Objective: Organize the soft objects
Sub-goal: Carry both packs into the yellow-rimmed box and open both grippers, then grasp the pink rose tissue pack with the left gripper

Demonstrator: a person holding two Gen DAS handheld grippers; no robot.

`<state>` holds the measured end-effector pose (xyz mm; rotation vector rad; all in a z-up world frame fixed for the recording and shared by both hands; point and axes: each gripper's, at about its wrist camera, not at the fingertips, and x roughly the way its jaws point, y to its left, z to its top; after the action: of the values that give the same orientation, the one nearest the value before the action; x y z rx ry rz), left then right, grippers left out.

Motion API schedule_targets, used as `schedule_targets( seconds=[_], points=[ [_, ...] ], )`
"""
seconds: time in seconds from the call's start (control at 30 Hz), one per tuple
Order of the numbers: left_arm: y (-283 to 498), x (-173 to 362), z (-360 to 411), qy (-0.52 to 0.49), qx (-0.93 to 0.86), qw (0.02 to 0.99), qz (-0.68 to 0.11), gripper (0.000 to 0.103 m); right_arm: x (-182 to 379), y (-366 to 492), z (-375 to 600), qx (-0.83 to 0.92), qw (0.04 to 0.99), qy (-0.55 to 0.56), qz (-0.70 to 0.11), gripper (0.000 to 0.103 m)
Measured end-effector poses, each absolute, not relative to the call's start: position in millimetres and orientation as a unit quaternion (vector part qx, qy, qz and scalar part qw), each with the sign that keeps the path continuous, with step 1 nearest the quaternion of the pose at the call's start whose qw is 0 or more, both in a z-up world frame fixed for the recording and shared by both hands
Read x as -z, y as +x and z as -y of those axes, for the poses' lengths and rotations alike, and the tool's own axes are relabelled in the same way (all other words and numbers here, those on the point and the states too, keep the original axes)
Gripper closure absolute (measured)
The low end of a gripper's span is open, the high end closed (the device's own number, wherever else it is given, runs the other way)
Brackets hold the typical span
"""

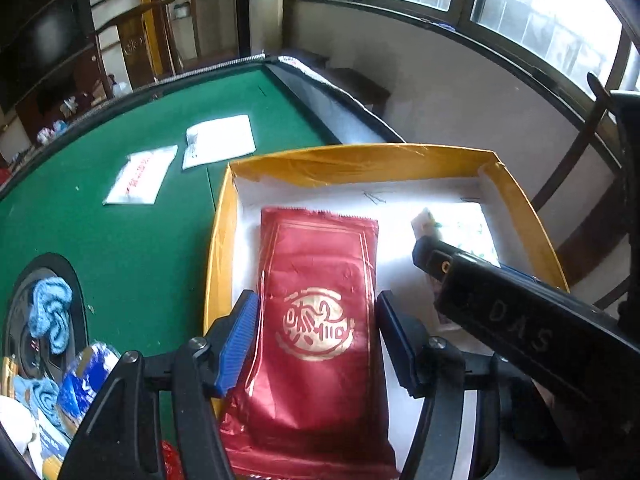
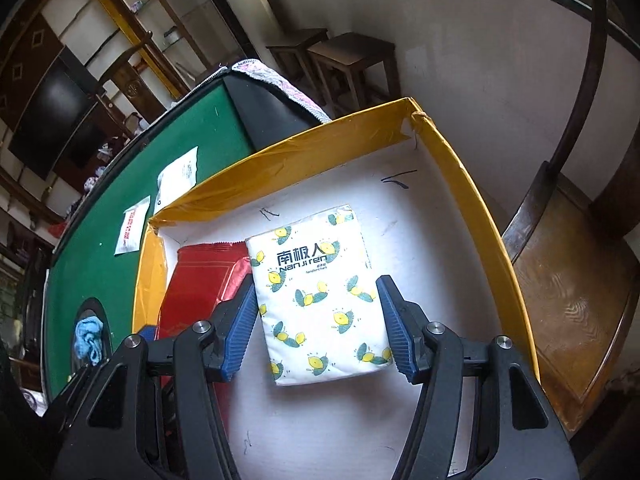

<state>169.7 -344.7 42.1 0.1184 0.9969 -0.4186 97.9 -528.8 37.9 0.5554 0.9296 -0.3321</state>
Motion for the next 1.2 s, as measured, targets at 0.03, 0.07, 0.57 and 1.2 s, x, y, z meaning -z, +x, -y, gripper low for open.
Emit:
schedule_targets(
  seconds=[0.03, 0.07, 0.57, 1.2],
  points=[
    [170.9, -41.0, 343.7, 0.05, 0.201, 0.853, -0.479, 0.04, -38.6, 97.7, 528.7, 0.161, 0.844, 0.261, -0.44, 0.043],
    [171.0, -40.7, 342.5, 0.045, 0.205, 0.849, -0.486, 0.04, -39.8, 97.1, 528.4, 0.165, 0.845, 0.257, -0.438, 0.043],
    [88.6, -84.5, 313.3, 0.056, 0.223, 0.881, -0.414, 0.04, -78.7, 76.0, 522.6, 0.178, 0.881, 0.246, -0.364, 0.043],
    [5.6, -118.4, 93.5, 0.022, 0.101, 0.942, -0.318, 0.03, -112.4, 51.5, 376.9, 0.015, 0.948, 0.134, -0.287, 0.043]
  ],
)
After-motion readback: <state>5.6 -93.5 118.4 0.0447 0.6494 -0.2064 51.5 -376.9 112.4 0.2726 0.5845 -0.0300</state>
